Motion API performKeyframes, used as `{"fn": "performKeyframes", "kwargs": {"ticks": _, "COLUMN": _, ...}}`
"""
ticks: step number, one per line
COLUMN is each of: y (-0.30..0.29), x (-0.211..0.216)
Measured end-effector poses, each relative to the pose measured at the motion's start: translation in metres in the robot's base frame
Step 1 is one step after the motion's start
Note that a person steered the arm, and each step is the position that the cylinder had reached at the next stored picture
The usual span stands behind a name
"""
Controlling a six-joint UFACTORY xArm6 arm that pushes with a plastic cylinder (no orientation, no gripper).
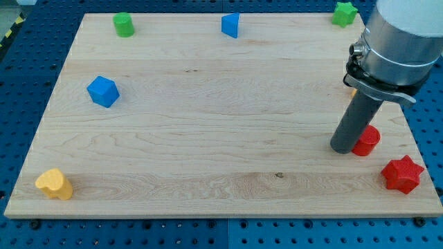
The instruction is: Slide the red circle towards the bottom right
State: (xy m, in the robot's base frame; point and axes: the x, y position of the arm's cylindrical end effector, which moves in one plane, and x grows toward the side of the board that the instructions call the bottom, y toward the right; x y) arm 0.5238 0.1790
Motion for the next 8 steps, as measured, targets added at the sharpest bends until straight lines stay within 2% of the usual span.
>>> {"fn": "performKeyframes", "kwargs": {"ticks": 2, "y": -0.003, "x": -0.007}}
{"fn": "performKeyframes", "kwargs": {"ticks": 3, "y": 0.002, "x": -0.024}}
{"fn": "performKeyframes", "kwargs": {"ticks": 4, "y": 0.019, "x": -0.009}}
{"fn": "performKeyframes", "kwargs": {"ticks": 8, "y": 0.037, "x": 0.005}}
